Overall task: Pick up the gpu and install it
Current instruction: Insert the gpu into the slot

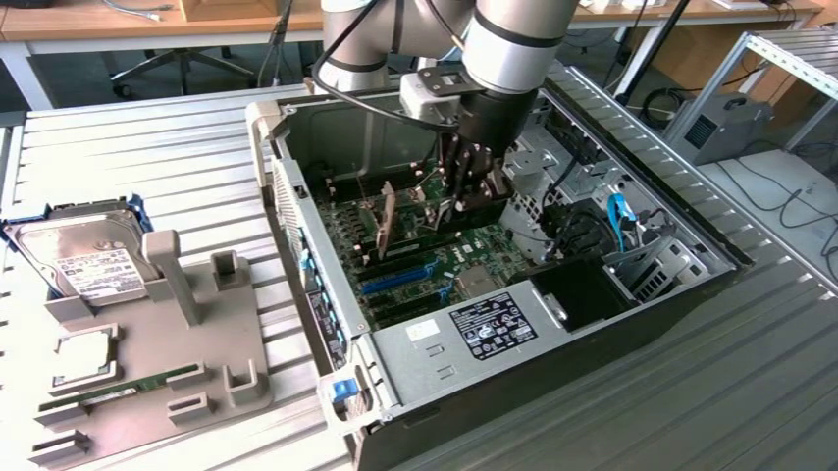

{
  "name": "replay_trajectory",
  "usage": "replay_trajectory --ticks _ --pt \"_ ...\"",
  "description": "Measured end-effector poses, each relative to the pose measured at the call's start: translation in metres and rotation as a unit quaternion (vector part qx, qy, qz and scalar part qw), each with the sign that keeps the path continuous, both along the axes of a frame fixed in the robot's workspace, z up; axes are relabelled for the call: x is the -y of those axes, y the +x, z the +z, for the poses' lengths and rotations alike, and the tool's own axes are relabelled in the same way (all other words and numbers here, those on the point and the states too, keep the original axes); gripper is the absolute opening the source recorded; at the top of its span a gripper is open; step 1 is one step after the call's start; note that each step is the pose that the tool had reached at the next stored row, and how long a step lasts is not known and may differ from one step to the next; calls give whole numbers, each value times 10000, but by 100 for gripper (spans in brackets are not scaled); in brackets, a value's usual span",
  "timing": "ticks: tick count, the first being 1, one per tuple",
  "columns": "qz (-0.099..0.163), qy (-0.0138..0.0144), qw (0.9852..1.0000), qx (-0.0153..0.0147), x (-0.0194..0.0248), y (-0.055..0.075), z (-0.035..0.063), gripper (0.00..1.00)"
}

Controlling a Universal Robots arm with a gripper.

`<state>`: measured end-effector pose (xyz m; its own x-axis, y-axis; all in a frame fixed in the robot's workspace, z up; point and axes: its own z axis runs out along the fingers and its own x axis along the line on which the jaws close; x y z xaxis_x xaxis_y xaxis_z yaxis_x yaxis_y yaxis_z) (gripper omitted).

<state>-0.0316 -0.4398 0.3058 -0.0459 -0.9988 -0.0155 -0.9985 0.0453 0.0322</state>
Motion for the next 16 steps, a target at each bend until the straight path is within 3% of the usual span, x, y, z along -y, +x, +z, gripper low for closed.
replay_trajectory --ticks 16 --pt "-1 0 10000 0 0 -5 -56 26"
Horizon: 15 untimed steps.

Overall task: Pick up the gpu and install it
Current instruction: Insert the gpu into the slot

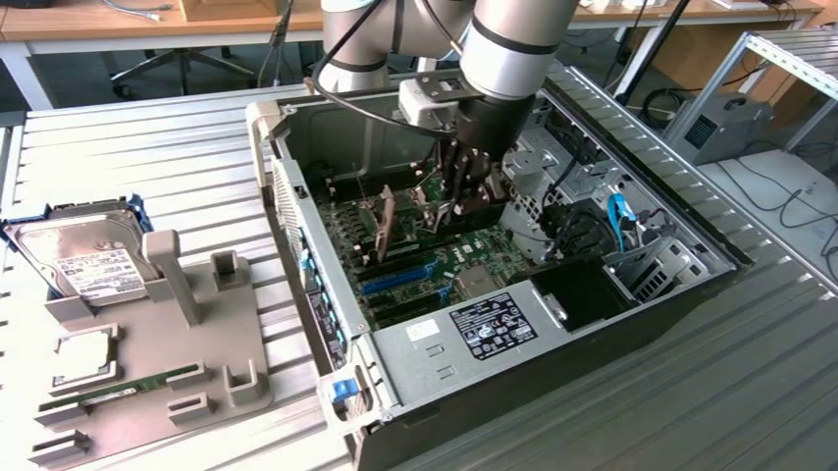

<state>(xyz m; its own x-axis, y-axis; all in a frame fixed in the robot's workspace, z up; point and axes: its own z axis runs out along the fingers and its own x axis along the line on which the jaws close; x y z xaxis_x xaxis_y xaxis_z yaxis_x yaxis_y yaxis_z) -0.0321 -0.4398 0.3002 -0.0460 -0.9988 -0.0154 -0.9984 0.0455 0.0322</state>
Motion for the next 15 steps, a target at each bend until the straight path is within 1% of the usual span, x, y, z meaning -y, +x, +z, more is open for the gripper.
replay_trajectory --ticks 6,15 --pt "1 1 10000 0 0 -44 -20 26" --pt "1 1 10000 0 0 -174 -48 26"
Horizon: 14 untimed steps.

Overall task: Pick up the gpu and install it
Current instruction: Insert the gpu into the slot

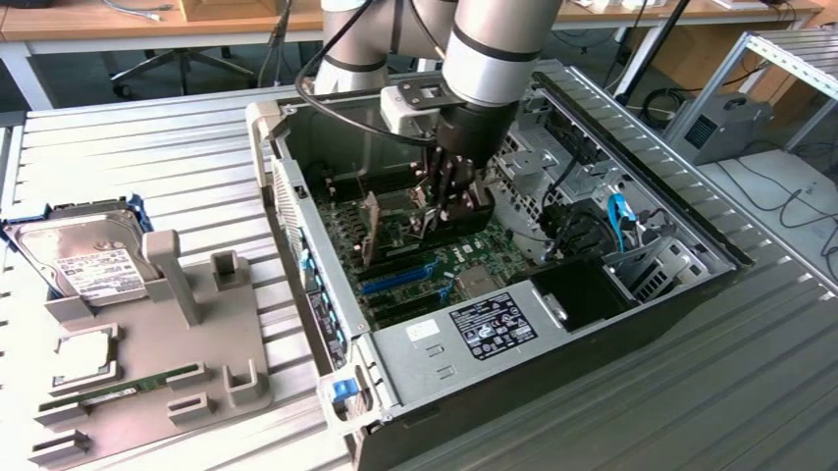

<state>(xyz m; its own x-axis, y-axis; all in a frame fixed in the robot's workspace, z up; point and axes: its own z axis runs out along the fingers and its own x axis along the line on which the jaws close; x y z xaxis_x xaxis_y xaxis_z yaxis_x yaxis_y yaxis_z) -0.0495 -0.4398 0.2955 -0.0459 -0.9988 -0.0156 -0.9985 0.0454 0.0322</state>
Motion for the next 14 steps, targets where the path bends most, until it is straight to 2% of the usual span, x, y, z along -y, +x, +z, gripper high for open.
replay_trajectory --ticks 14 --pt "0 1 10000 0 14 -136 -47 26"
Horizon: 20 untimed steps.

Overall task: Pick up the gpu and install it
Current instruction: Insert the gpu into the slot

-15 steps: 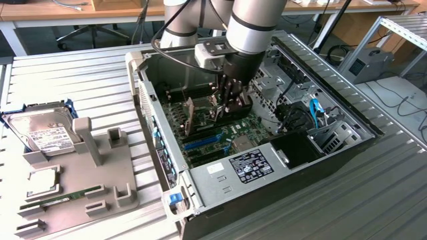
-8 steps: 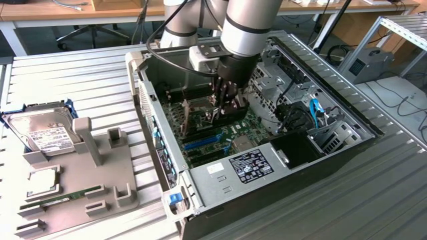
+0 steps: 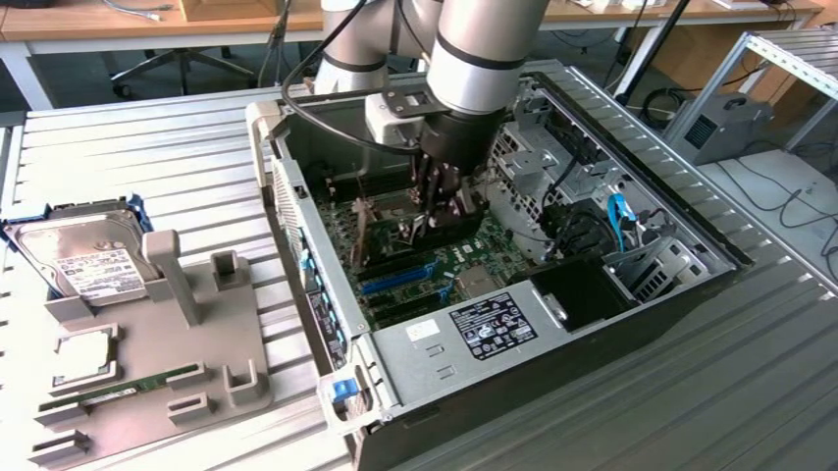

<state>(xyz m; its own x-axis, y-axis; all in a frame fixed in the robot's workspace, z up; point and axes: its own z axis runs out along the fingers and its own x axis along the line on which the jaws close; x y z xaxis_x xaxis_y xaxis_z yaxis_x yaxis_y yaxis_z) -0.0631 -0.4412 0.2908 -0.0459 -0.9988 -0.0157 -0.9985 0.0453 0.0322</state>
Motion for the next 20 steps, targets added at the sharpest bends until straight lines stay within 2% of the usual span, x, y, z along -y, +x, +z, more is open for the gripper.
replay_trajectory --ticks 5,11,20 --pt "0 -1 10000 -1 26 -11 -11 26" --pt "-1 -1 10000 0 80 -13 -21 26" --pt "0 -1 10000 0 84 -15 -22 26"
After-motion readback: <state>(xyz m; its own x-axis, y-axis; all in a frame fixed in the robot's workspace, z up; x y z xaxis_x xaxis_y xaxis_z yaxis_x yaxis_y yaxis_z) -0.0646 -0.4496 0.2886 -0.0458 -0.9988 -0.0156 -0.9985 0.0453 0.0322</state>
